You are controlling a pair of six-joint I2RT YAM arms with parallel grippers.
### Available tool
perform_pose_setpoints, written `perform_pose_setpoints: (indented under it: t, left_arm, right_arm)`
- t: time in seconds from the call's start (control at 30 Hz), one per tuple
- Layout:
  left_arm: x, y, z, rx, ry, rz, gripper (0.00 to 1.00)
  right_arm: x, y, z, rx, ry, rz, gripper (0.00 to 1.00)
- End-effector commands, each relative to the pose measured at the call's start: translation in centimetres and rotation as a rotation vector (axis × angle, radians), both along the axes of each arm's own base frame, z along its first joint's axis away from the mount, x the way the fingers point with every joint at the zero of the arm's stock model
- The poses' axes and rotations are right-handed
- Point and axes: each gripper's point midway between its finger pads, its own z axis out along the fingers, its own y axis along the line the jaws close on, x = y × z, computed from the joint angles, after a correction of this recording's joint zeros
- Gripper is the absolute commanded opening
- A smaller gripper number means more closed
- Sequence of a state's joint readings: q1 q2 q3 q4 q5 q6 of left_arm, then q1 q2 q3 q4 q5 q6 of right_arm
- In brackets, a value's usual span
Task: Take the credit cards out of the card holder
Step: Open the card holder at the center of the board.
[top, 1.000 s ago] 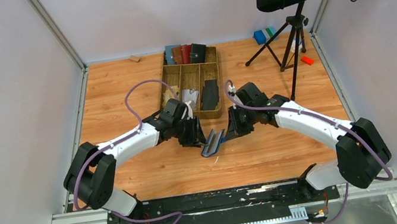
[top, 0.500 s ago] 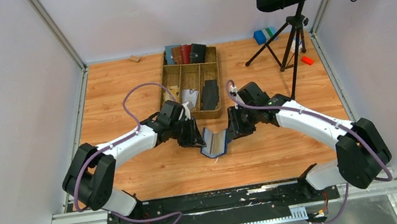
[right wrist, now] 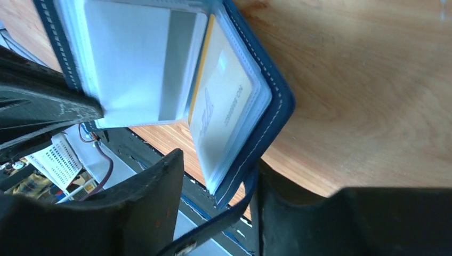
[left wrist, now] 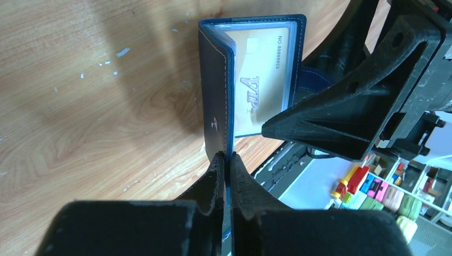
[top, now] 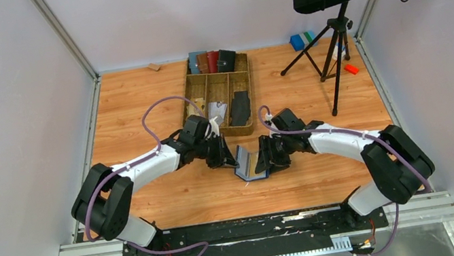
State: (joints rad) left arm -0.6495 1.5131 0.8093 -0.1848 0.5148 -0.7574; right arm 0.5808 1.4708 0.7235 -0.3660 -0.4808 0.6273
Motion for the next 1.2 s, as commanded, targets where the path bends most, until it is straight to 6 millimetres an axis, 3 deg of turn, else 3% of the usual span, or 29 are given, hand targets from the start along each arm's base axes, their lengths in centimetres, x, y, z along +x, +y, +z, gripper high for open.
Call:
perform_pose_setpoints:
  t: [0.0,0.23,0.47,0.53,0.7,0.9,1.03,1.17]
  left_arm:
    - [0.3,-1.3,1.8,-0.089,-0.025,-0.026,0.12]
    - [0.1,-1.8,1.9,-0.131,-0.012,-0.039,0.15]
    - [-0.1,-2.6,1.3,-0.176,0.031,-0.042,0.09]
    - [-0.1,-2.6,1.2,-0.173,0.035,-0.048,0.09]
    - [0.0,-3.3,1.5,-0.214,0.055,-0.059,0.09]
    - [0.1,-3.3,1.3,-0.207,0.056,-0.062,0.13]
    - [0.2,-3.3,1.3,-0.202,0.053,-0.057,0.03]
    - [0.3,-3.3,1.2,-0.188,0.059,-0.057,0.01]
  right_arm:
    - [1.8,1.6,1.7,0.087,-0.066,-0.017,0.42]
    - [2.0,2.0,1.8,0.100,-0.059,-0.013,0.19]
    - [2.1,2.3,1.9,0.112,-0.058,-0.007,0.14]
    - [2.2,2.3,1.9,0.113,-0.058,-0.007,0.18]
    - [2.2,2.6,2.0,0.129,-0.063,0.002,0.44]
    - [2.1,2.2,2.1,0.126,-0.079,-0.012,0.55]
    - [2.2,1.5,2.8,0.123,-0.120,-0.040,0.61]
    - [2.3,1.1,3.9,0.141,-0.178,-0.044,0.71]
